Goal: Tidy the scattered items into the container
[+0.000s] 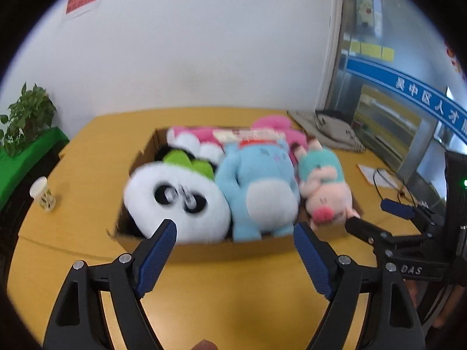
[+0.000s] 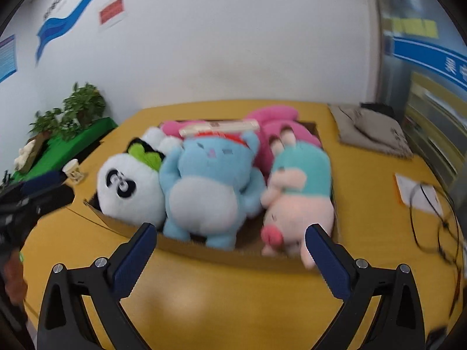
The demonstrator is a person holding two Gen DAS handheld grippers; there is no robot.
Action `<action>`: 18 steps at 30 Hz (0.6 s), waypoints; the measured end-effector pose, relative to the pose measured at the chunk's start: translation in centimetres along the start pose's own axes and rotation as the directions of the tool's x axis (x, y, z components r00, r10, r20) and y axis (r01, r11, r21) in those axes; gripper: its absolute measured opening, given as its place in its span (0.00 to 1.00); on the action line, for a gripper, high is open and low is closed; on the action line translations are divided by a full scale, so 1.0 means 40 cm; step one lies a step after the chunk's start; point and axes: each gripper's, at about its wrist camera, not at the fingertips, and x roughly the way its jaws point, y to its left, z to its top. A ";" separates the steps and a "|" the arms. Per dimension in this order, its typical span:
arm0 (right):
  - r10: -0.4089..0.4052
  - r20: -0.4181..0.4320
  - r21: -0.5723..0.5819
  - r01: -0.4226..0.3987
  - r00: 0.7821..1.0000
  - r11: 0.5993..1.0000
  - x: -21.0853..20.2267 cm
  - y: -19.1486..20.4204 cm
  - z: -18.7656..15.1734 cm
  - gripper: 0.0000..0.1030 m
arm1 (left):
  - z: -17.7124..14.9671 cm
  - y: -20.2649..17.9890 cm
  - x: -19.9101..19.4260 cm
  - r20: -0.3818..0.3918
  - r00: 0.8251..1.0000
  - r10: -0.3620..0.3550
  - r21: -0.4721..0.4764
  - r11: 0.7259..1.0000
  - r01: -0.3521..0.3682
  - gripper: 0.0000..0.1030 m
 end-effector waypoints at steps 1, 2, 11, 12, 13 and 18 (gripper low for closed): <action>-0.015 -0.007 0.020 0.015 1.000 1.000 -0.005 -0.004 -0.021 1.00 | -0.013 -0.018 -0.001 -0.012 1.000 -0.010 0.020 1.000 0.010 0.80; -0.022 -0.017 0.037 0.022 1.000 0.999 -0.009 -0.007 -0.039 1.00 | -0.023 -0.033 -0.001 -0.016 1.000 -0.010 0.037 0.999 0.011 0.80; -0.086 -0.039 0.030 0.087 0.996 0.996 -0.031 -0.027 -0.073 1.00 | -0.035 -0.057 0.009 -0.012 1.000 0.000 -0.013 1.000 0.000 0.80; -0.091 -0.037 0.029 0.092 0.995 0.995 -0.034 -0.029 -0.074 1.00 | -0.037 -0.056 0.009 -0.012 1.000 0.004 -0.016 1.000 -0.004 0.80; -0.086 -0.038 0.030 0.088 0.996 0.996 -0.036 -0.030 -0.076 1.00 | -0.037 -0.056 0.012 -0.016 1.000 0.006 -0.020 1.000 -0.007 0.80; -0.082 -0.048 0.019 0.083 0.995 0.996 -0.037 -0.034 -0.082 1.00 | -0.041 -0.061 0.019 -0.031 0.999 -0.007 -0.029 1.000 0.006 0.80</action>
